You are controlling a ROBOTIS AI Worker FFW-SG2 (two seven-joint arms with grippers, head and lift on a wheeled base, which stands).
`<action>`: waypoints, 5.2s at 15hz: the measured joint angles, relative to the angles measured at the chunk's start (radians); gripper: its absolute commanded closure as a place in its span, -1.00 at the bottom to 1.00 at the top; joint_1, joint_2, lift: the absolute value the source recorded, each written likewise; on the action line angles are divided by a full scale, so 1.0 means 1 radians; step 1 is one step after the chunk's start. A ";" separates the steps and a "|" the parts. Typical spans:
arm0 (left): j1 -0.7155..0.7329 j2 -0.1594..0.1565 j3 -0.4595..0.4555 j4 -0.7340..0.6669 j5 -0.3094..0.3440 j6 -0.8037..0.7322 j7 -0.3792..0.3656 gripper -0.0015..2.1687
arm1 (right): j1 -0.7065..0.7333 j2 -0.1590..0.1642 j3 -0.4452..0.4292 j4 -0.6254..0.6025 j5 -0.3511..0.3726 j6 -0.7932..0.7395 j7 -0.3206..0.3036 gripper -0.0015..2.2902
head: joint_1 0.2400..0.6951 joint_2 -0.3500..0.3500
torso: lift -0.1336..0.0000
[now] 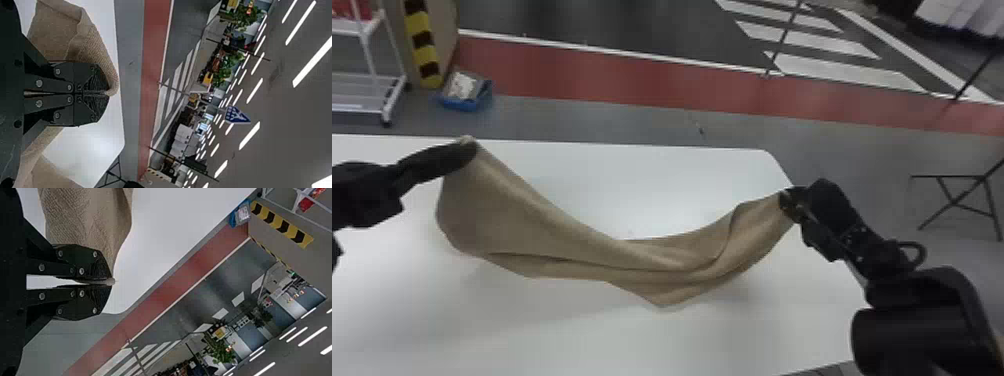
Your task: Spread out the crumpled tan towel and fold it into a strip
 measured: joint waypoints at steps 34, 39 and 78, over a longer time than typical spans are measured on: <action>-0.156 0.000 -0.144 0.394 -0.449 -0.157 -0.067 -0.80 | 0.240 -0.008 -0.036 0.006 0.051 -0.128 -0.014 -0.08 | 1.00 -0.89 | -0.86; -0.202 0.000 -0.202 0.491 -0.561 -0.200 0.058 -0.73 | 0.252 -0.005 -0.031 0.001 0.051 -0.128 -0.014 -0.08 | 1.00 -0.83 | -0.86; -0.401 0.025 0.148 0.160 -0.380 0.104 -0.042 0.85 | -0.526 -0.178 0.187 0.240 -0.276 0.184 0.089 -0.08 | -0.19 -0.28 | -0.86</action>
